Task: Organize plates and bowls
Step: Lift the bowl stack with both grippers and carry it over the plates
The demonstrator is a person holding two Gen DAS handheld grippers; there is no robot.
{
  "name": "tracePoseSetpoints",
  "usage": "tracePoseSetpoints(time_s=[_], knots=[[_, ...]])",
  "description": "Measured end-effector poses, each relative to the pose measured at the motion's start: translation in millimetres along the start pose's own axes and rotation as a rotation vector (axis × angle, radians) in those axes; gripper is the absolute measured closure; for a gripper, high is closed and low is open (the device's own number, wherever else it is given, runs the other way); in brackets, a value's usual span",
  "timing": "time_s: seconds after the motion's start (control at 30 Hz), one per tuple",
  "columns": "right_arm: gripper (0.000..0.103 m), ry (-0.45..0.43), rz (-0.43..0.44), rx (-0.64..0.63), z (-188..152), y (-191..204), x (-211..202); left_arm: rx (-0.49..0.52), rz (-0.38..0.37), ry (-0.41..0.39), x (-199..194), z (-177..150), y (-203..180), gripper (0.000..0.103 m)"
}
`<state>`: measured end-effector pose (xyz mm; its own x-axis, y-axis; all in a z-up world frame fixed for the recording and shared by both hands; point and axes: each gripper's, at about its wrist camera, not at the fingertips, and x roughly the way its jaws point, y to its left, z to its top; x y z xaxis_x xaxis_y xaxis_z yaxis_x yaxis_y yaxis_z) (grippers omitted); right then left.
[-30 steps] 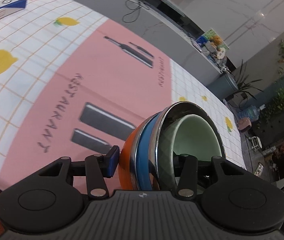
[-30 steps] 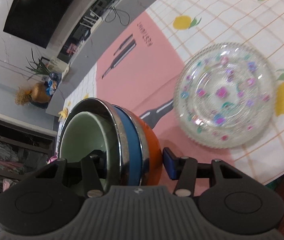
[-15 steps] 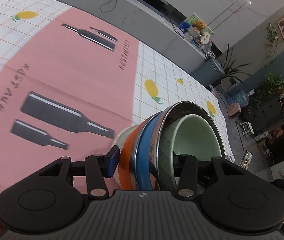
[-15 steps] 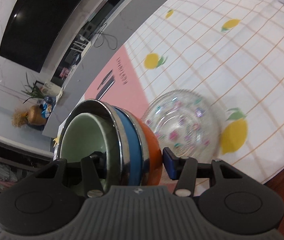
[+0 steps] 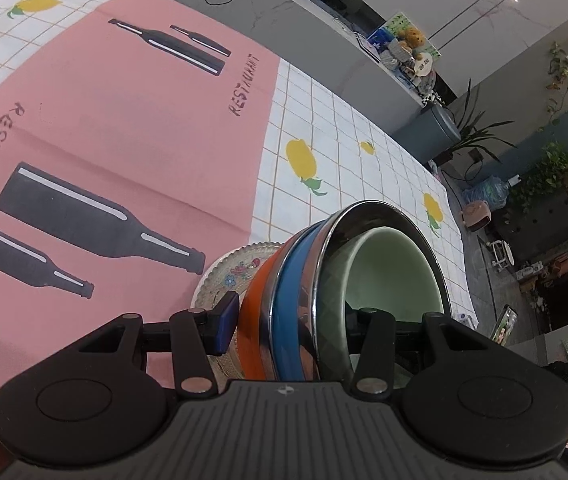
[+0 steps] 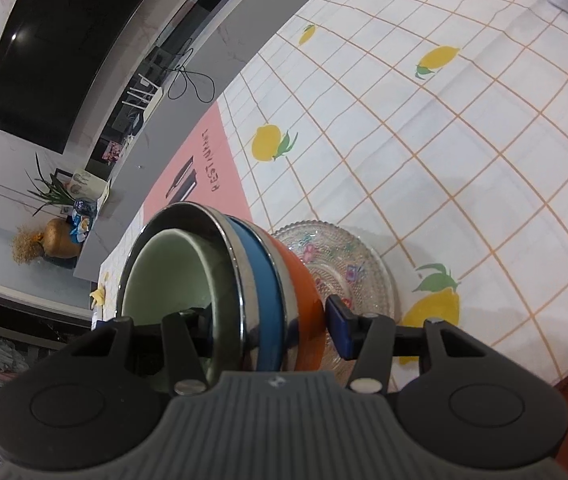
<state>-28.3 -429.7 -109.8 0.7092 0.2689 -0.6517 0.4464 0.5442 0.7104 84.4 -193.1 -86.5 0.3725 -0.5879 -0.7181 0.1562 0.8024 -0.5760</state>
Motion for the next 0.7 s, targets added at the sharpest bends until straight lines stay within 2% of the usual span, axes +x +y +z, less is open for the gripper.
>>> tracePoseSetpoints(time_s=[0.23,0.7], knots=[[0.052,0.019,-0.008,0.021,2.2,-7.5,9.7,-0.009,0.023,0.021,6.9,-3.5,2.9,0.05],[0.048,-0.007,-0.01,0.007,1.1,-9.3,8.3,0.009,0.005,0.015,9.0,-5.5,3.6,0.05]])
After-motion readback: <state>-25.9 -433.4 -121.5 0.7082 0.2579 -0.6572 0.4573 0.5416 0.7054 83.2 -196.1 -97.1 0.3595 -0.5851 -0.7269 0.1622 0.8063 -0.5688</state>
